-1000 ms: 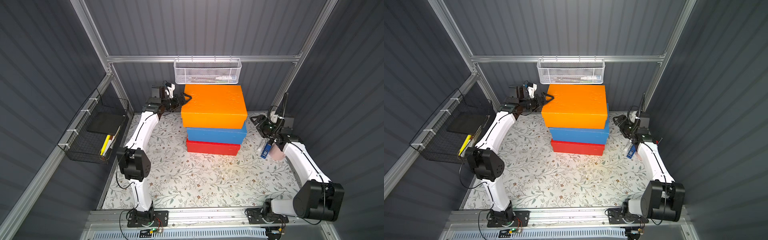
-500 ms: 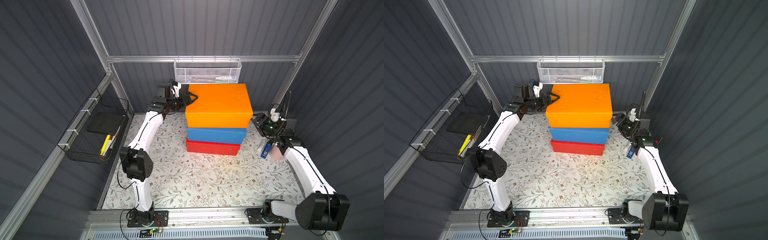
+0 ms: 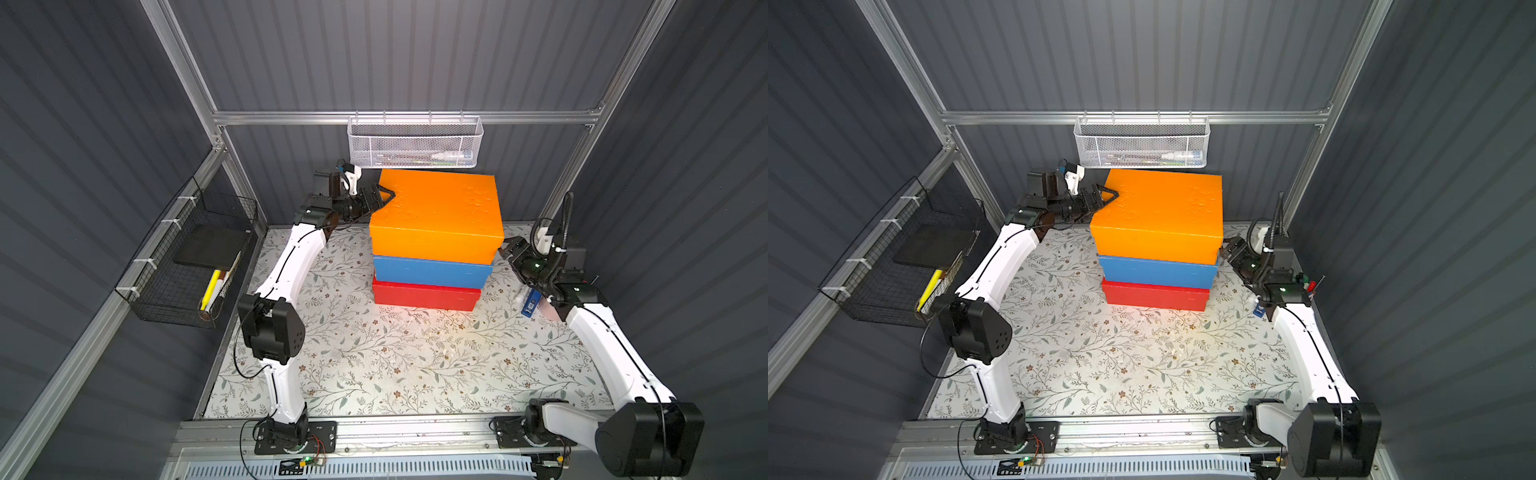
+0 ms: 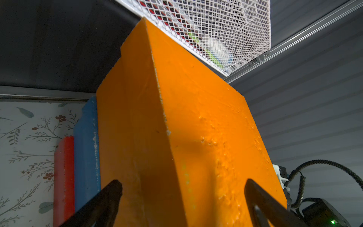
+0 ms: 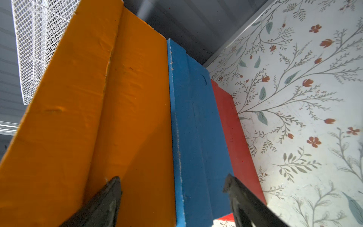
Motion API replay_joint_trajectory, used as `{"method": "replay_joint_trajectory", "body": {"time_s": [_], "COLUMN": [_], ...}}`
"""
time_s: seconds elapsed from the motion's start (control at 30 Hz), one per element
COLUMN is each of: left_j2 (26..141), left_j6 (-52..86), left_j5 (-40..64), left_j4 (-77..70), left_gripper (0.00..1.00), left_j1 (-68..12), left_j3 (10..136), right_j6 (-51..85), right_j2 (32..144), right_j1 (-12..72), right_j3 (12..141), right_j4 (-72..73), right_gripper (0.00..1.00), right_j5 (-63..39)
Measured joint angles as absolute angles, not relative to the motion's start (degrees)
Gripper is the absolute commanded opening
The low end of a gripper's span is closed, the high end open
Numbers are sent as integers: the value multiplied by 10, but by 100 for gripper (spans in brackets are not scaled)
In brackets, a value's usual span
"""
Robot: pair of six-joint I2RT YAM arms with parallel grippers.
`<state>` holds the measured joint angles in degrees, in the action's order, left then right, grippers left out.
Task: Stack the shoeboxes
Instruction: Adjust the shoebox.
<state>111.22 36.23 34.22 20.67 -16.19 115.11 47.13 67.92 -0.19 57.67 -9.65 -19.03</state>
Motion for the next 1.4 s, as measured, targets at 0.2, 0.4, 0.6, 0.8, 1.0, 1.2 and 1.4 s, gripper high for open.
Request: {"method": "replay_joint_trajectory", "body": {"time_s": [0.2,0.4,0.6,0.8,1.0,1.2,1.4], "left_j2": [1110,1093,1056,988,961,999,1027], "left_j6": [355,347,345,347,354,362,362], "left_j5": [343,341,341,324,265,256,278], "left_j4": [215,225,227,212,201,191,171], "left_gripper": [99,99,99,99,99,99,99], "left_j1": [-162,-158,-134,-91,-68,-61,-59], "left_j3": [1147,1122,1077,987,891,858,831], "right_j6": [471,473,475,475,465,460,458], "right_j2": [680,666,661,662,718,755,757], "right_j1": [-15,-49,-72,-76,-76,-65,-39], "right_j3": [576,566,562,538,542,542,542], "right_j4": [-103,-103,-102,-99,-97,-102,-95], "right_gripper": [84,82,82,82,80,80,80], "right_j5": [-192,-202,-212,-214,-235,-243,-242]}}
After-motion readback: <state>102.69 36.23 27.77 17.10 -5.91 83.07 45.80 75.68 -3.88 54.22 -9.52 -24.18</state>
